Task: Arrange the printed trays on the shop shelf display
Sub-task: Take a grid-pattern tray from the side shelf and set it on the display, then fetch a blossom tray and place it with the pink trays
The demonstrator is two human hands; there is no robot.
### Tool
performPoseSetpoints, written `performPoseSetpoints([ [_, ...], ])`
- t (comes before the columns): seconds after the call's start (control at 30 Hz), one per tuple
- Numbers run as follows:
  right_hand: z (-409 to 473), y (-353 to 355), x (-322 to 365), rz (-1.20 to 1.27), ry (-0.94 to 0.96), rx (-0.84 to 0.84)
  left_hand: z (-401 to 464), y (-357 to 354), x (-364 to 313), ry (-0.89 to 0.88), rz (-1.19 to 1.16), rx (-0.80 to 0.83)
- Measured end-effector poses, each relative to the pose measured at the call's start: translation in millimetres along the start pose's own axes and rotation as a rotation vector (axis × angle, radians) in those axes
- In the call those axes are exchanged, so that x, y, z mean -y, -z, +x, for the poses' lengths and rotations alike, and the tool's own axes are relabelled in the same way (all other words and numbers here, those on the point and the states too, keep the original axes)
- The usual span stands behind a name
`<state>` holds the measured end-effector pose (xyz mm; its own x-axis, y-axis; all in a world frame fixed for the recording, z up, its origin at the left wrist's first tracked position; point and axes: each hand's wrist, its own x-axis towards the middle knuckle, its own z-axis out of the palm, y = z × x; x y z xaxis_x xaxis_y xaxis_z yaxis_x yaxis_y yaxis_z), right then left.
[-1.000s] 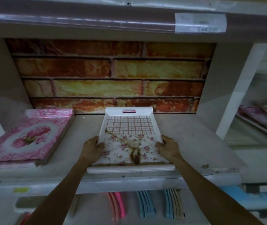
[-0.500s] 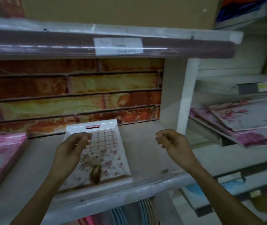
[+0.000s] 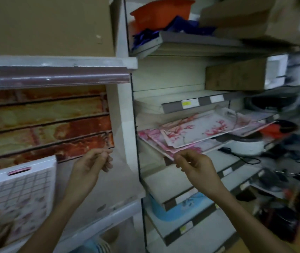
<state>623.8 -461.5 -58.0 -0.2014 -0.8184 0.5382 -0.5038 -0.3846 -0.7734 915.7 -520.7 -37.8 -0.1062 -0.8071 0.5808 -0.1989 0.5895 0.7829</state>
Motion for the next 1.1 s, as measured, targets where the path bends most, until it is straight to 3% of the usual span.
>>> performPoseSetpoints([
  [0.4, 2.9, 140.5, -83.5, -0.088, -0.100, -0.047, 36.3, -176.0, -11.0, 0.003, 0.007, 0.244],
  [0.57, 18.8, 167.0, -115.6, -0.146, -0.116, -0.070, 74.7, -234.4, -2.8, -0.114, 0.188, 0.356],
  [0.87, 70.5, 180.2, -160.5, -0.247, -0.144, -0.080, 153.9, -336.7, 46.8, -0.389, 0.769, 0.628],
  [1.1, 115.7, 179.4, -192.9, -0.232, -0.216, -0.112, 175.0, -358.6, 61.4, -0.548, 0.865, 0.719],
])
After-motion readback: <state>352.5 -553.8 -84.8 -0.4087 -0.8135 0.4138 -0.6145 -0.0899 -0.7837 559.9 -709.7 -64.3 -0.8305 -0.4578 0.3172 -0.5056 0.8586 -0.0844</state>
